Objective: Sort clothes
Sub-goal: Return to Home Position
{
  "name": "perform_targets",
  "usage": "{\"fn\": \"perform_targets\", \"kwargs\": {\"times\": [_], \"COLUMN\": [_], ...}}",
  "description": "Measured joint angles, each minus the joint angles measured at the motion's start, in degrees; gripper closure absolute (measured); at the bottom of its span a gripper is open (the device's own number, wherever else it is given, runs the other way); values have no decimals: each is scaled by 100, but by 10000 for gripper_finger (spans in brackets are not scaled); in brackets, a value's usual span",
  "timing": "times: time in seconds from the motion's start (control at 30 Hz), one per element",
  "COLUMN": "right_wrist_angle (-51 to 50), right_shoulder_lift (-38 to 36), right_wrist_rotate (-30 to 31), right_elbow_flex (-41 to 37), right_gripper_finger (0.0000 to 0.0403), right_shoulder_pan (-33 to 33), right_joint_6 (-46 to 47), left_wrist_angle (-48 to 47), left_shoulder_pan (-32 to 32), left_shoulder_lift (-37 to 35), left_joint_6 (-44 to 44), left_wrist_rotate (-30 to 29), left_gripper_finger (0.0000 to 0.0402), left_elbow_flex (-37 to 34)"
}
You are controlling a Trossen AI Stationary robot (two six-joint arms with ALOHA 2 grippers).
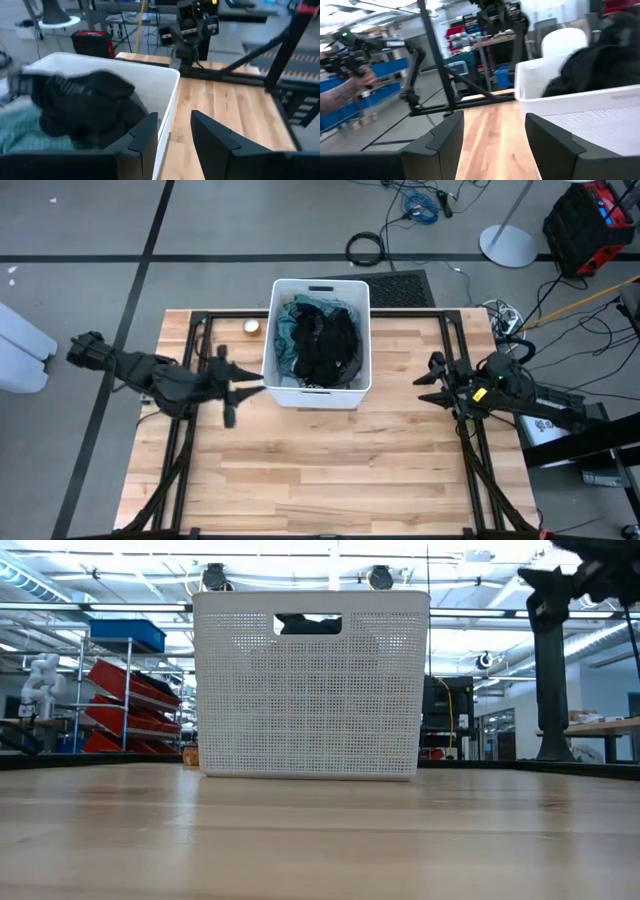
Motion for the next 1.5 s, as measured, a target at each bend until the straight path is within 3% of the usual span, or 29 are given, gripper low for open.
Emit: {"fn": "perform_targets", "kwargs": {"times": [0.33,0.6,1.07,1.5], "right_wrist_angle": [62,208,331,489], "right_shoulder_lift": [-107,-107,-104,-104], "right_wrist_rotate": [284,336,607,607], "right_elbow_flex": [-368,-718,-1136,-1134], "right_gripper_finger": [204,204,204,204], "right_shoulder_pan": [0,0,-1,0], "right_joint_6": [23,102,137,-44], "left_wrist_angle": [1958,2735,2807,2436], "left_shoulder_pan": [-193,-191,-191,-190], "left_shoulder_lift": [-1912,-2786,-3365,-5088], "left_joint_6": [74,38,-419,243], "left_wrist_rotate": [7,-10,-29,12], "left_gripper_finger": [276,276,276,276], "left_elbow_flex": [-2441,-3697,-4663,-4752]}}
